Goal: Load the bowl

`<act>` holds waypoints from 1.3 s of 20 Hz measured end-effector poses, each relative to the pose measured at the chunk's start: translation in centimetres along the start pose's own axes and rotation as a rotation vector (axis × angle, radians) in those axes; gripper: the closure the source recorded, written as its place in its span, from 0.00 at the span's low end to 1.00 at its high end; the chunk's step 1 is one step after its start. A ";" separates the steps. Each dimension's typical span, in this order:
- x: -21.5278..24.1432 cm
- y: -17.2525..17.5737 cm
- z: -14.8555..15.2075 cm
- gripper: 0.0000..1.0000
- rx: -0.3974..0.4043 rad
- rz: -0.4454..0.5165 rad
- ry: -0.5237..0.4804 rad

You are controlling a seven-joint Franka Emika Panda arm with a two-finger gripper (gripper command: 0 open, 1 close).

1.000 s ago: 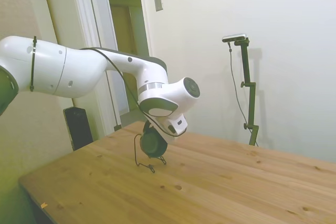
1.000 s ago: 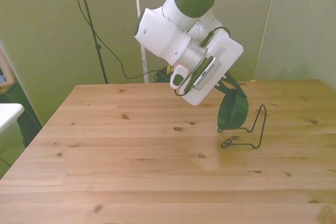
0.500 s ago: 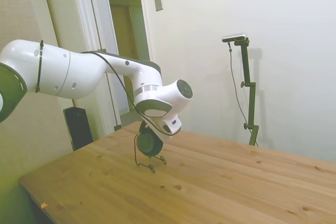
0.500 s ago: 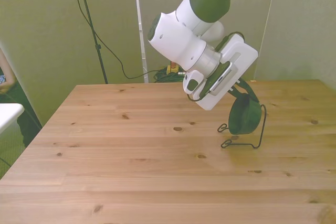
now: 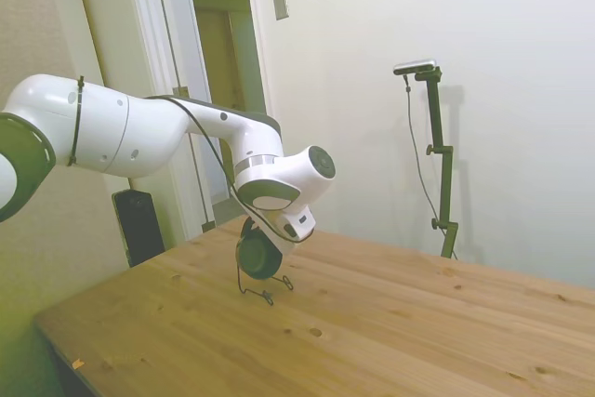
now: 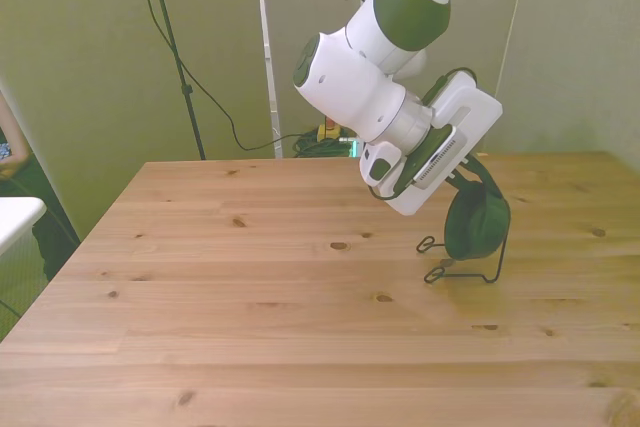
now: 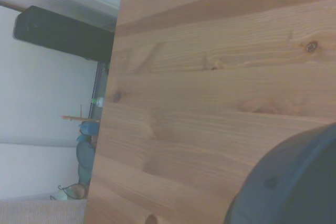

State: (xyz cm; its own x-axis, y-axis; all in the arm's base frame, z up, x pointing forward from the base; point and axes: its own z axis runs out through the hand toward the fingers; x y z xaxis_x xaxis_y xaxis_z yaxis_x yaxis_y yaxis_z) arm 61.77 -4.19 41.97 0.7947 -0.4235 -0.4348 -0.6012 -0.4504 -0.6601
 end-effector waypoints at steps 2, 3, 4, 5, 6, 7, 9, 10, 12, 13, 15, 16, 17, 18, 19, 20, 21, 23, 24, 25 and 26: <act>0.0 -0.1 0.1 0.00 0.000 0.000 0.002; 0.0 -0.1 0.1 0.00 -0.002 -0.001 0.005; 0.1 -0.1 0.2 0.00 -0.004 -0.002 0.009; 0.1 -0.1 0.3 0.00 -0.006 -0.002 0.012; 0.2 -0.1 0.4 0.00 -0.007 -0.002 0.014; 0.2 -0.1 0.5 0.00 -0.008 -0.002 0.015; 0.3 0.0 0.7 0.00 -0.009 -0.001 0.013; 0.3 0.0 0.7 0.00 -0.010 0.000 0.013; 0.4 0.0 0.8 0.00 -0.010 0.001 0.012; 0.4 0.0 0.8 0.00 -0.011 0.001 0.011; 0.4 0.0 1.0 0.00 -0.013 0.000 0.009; 0.4 0.0 1.0 0.00 -0.013 0.000 0.009; 0.4 0.0 1.1 0.00 -0.014 -0.001 0.008; 0.4 -0.1 1.2 0.00 -0.015 -0.001 0.008; 0.4 -0.1 1.2 0.00 -0.016 -0.001 0.007; 0.4 -0.1 1.3 0.00 -0.017 -0.002 0.007; 0.5 -0.2 1.4 0.00 -0.017 -0.003 0.006; 0.5 -0.3 1.6 0.00 -0.019 -0.004 0.005; 0.5 -0.3 1.6 0.00 -0.019 -0.005 0.004; 0.4 -0.4 1.5 0.00 -0.019 -0.006 0.005; 0.3 -0.5 1.3 0.00 -0.018 -0.009 0.009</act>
State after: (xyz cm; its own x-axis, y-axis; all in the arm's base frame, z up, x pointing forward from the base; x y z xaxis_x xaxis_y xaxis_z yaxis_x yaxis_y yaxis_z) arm 62.40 -3.08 41.36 0.7993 -0.4265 -0.4234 -0.5956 -0.4683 -0.6526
